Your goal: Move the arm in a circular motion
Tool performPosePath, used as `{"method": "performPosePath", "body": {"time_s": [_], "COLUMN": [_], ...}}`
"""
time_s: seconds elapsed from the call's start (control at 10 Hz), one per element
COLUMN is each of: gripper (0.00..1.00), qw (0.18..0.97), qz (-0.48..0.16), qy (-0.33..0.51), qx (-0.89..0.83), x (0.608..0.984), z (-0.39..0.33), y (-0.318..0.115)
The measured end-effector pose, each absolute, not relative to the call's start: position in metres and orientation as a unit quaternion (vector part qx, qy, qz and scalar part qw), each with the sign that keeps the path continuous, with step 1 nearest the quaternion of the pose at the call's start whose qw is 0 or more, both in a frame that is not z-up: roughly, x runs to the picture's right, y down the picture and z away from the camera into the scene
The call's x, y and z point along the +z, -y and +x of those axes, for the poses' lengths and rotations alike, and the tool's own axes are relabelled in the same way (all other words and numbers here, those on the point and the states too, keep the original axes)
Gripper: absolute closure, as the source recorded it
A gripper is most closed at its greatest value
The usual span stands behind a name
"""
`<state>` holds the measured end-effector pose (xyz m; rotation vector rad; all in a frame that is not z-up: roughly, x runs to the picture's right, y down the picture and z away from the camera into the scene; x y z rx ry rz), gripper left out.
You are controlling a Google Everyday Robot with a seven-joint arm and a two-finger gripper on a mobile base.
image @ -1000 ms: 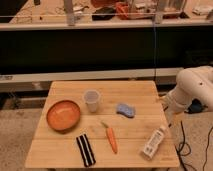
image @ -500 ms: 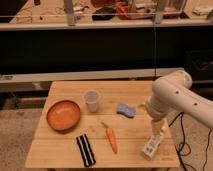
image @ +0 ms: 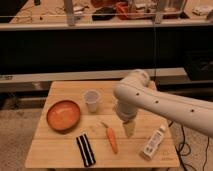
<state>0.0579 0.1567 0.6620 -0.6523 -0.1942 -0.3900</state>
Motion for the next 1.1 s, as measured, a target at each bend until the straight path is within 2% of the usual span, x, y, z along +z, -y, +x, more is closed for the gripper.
{"method": "performPosePath", "body": {"time_s": [0.2,0.6,0.8,1.1], "gripper": [0.20,0.20,0.20,0.20], "qw": [0.923,0.917,0.919,0.925], "qz": [-0.306,-0.285,-0.271,-0.265], "qy": [0.104,0.125,0.131,0.125], "qx": [-0.210,-0.249,-0.255,-0.240], "x": [0.673,0.734,0.767,0.786], "z": [0.036,0.045,0.073,0.140], "y": [-0.141,-0.085,-0.055,-0.041]}}
